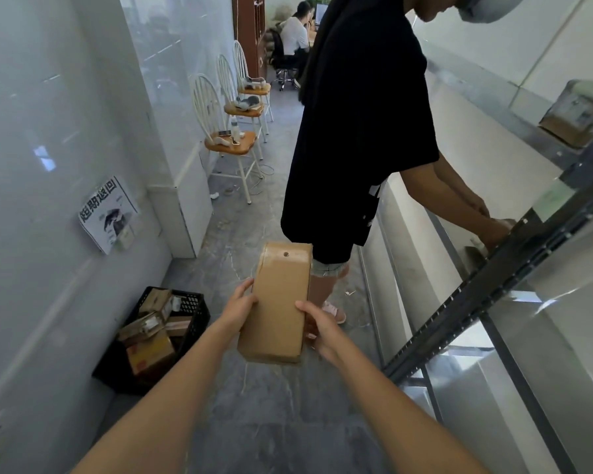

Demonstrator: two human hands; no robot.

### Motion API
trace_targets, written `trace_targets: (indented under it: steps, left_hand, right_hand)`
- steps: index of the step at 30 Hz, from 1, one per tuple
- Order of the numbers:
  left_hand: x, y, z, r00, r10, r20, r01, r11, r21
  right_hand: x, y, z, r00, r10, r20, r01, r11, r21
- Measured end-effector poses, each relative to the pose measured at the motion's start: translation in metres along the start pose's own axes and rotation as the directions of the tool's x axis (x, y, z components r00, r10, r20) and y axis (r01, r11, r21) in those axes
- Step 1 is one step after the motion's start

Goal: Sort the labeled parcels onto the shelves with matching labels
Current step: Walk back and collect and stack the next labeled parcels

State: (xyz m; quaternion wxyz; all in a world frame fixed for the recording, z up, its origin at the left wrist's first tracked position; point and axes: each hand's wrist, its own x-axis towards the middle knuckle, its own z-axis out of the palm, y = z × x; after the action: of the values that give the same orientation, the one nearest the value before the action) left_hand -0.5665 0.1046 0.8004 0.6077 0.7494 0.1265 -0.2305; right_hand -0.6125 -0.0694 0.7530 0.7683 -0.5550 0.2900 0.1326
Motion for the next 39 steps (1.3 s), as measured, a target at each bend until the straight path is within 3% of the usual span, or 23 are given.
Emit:
trace_targets:
  steps: [7, 11, 16, 22, 29, 35, 39]
  left_hand:
    - [-0.007, 0.003, 0.004, 0.994, 0.106, -0.042, -0.103, 0.993, 0.06]
    - [-0.011, 0.008, 0.009, 0.996, 0.085, -0.037, -0.081, 0.99, 0.114]
    - [-0.006, 0.014, 0.0, 0.999, 0.032, 0.015, -0.034, 0.987, 0.155]
    - [-0.004, 0.018, 0.0, 0.996, 0.05, 0.079, -0.054, 0.997, 0.052]
    - [-0.013, 0.018, 0.008, 0.994, -0.023, 0.104, 0.035, 0.993, -0.11]
    - [-0.022, 0.01, -0.001, 0.971, -0.128, 0.204, 0.154, 0.981, -0.12]
    - [-0.021, 0.007, -0.001, 0.988, -0.038, 0.15, 0.067, 0.977, -0.2]
  right_hand:
    - [-0.009, -0.016, 0.024, 0.998, -0.055, -0.034, 0.048, 0.983, -0.178]
    - [-0.014, -0.025, 0.037, 0.991, -0.127, -0.049, 0.112, 0.965, -0.237]
    - [-0.017, -0.028, 0.04, 0.997, -0.07, -0.036, 0.07, 0.998, 0.001]
    - [-0.019, -0.03, 0.033, 0.993, -0.071, -0.094, 0.075, 0.997, 0.037]
    - [-0.021, -0.031, 0.026, 0.997, -0.023, 0.08, 0.012, 0.991, 0.137]
    - [-0.023, -0.024, 0.026, 0.991, 0.0, 0.136, -0.007, 0.999, 0.051]
    - [-0.024, -0.016, 0.034, 0.993, 0.022, 0.12, -0.025, 0.999, 0.023]
